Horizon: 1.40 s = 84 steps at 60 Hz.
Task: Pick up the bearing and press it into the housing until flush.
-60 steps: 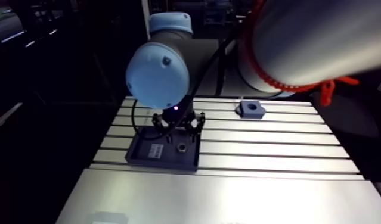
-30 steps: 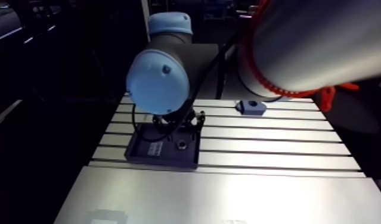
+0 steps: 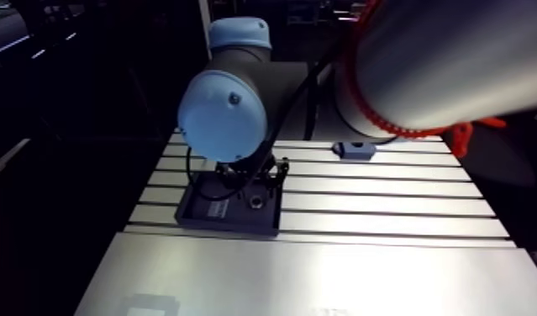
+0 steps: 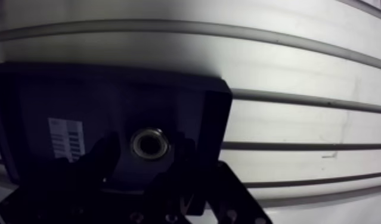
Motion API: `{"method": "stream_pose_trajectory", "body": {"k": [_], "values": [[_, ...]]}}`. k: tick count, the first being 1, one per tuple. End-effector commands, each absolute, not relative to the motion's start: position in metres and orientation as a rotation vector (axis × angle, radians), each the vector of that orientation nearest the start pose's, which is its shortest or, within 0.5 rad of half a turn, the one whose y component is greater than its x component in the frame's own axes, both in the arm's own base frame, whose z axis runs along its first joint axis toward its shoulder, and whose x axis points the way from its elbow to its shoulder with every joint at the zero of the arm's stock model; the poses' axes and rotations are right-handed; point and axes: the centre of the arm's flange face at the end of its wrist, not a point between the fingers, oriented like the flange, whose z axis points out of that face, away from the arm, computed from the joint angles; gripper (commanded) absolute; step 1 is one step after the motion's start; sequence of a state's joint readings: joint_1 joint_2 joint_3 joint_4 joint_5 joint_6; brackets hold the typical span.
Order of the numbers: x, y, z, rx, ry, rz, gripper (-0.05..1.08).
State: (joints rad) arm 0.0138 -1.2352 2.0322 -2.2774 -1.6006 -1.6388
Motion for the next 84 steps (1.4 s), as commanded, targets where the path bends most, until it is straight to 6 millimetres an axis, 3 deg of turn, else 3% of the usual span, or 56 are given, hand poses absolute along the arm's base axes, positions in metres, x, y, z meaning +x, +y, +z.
{"method": "stream_pose_trajectory", "body": {"k": [1,29,84], "values": [[-0.5015,-0.1372,0.1727,-0.127,3.042,0.041,0.42],[-0.5017,-0.1357,0.1679,-0.122,3.031,0.041,0.44],[-0.5013,-0.1374,0.1723,-0.129,3.040,0.039,0.71]]}}
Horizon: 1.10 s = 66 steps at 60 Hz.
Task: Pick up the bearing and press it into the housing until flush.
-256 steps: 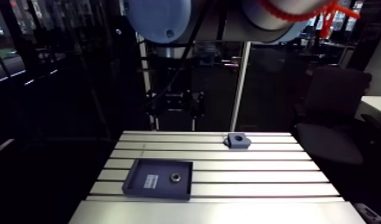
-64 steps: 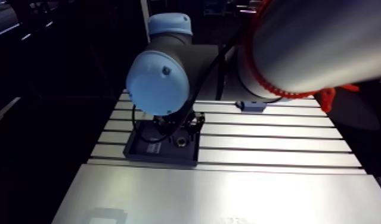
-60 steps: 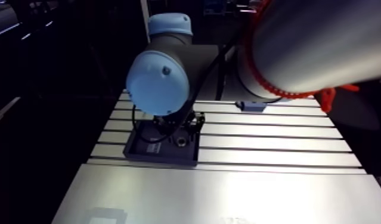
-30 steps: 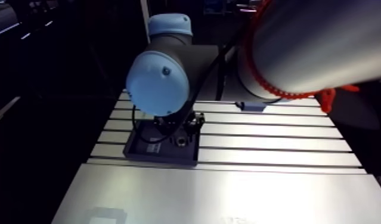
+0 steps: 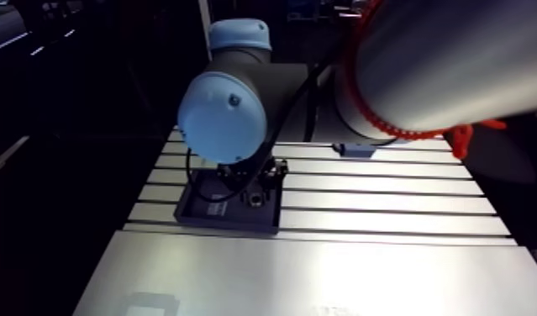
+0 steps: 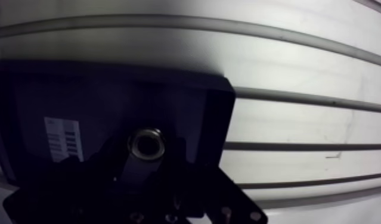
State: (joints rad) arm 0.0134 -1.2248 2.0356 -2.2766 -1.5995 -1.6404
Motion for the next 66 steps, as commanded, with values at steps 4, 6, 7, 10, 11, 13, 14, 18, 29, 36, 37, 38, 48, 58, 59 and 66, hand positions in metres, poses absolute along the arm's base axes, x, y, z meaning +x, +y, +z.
{"method": "stream_pose_trajectory", "body": {"k": [4,6,7,10,11,13,14,18,29,36,37,38,48,58,59,66], "values": [[-0.502,-0.138,0.178,-0.129,3.046,0.037,0.72],[-0.502,-0.137,0.184,-0.130,3.053,0.039,0.72],[-0.502,-0.137,0.184,-0.130,3.053,0.039,0.72],[-0.501,-0.138,0.196,-0.132,3.059,0.038,0.73],[-0.501,-0.138,0.196,-0.132,3.059,0.038,0.73],[-0.500,-0.138,0.201,-0.130,3.052,0.039,0.74],[-0.499,-0.137,0.206,-0.127,3.046,0.039,0.75],[-0.499,-0.136,0.222,-0.125,3.045,0.039,0.75],[-0.499,-0.128,0.268,-0.212,3.061,0.037,0.76],[-0.506,-0.106,0.281,-0.192,3.055,0.064,0.76],[-0.510,-0.098,0.285,-0.178,3.053,0.076,0.76],[-0.510,-0.098,0.285,-0.178,3.053,0.076,0.76],[-0.537,-0.069,0.311,-0.152,3.094,0.101,0.77],[-0.569,-0.040,0.318,-0.144,3.118,0.105,0.77],[-0.569,-0.040,0.318,-0.144,3.118,0.105,0.77],[-0.595,-0.024,0.318,-0.112,3.127,0.106,0.77]]}}
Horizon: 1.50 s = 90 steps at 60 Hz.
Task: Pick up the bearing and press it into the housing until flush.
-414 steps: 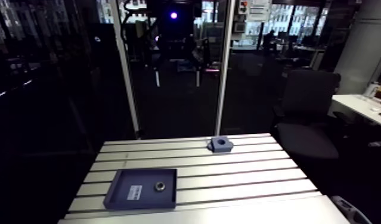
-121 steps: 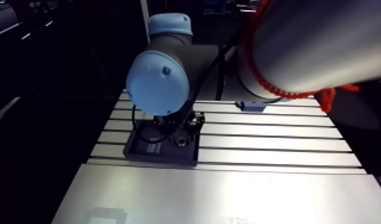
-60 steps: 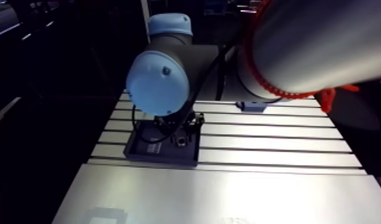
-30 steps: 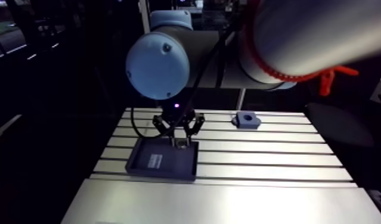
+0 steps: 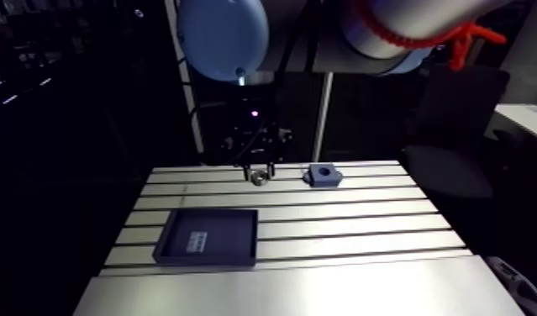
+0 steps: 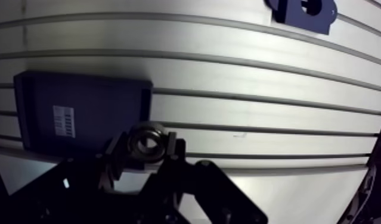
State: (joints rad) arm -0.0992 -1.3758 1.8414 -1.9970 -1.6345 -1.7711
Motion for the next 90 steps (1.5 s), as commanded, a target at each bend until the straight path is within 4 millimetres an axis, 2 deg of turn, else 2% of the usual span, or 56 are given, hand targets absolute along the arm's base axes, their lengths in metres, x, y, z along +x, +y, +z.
{"method": "stream_pose_trajectory", "body": {"k": [1,6,12,14,18,26,37,50,56,65,73,82,90], "values": [[-0.601,-0.023,0.320,-0.113,3.130,0.107,0.77],[-0.610,-0.022,0.320,-0.116,3.129,0.108,0.77],[-0.632,-0.018,0.315,-0.112,3.122,0.106,0.77],[-0.632,-0.018,0.315,-0.112,3.122,0.106,0.77],[-0.645,-0.008,0.313,-0.094,3.125,0.107,0.77],[-0.658,0.004,0.310,-0.074,3.130,0.109,0.77],[-0.671,0.021,0.293,-0.066,3.115,0.108,0.77],[-0.673,0.044,0.289,-0.021,3.113,0.106,0.77],[-0.674,0.056,0.278,0.000,3.097,0.099,0.77],[-0.674,0.071,0.278,0.019,3.097,0.096,0.77],[-0.672,0.085,0.267,0.033,3.079,0.086,0.77],[-0.671,0.092,0.264,0.046,3.077,0.084,0.77],[-0.671,0.095,0.253,0.034,3.062,0.075,0.77]]}}
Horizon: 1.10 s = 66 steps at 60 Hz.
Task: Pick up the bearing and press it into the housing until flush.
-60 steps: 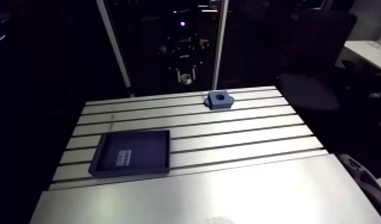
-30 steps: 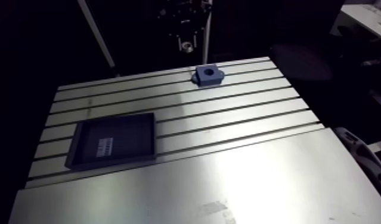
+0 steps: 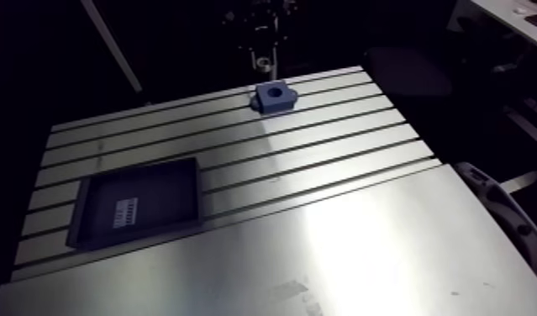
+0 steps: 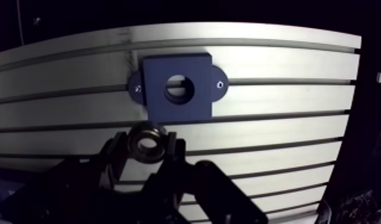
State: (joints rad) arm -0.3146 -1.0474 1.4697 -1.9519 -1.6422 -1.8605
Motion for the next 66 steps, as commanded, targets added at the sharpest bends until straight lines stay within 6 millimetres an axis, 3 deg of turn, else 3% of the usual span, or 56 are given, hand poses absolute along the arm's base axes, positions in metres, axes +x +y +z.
{"method": "stream_pose_trajectory", "body": {"k": [1,38,66], "values": [[-0.672,0.097,0.251,0.035,3.058,0.073,0.77],[-0.684,0.113,0.214,0.050,3.042,0.064,0.77],[-0.689,0.117,0.204,0.059,3.034,0.059,0.77]]}}
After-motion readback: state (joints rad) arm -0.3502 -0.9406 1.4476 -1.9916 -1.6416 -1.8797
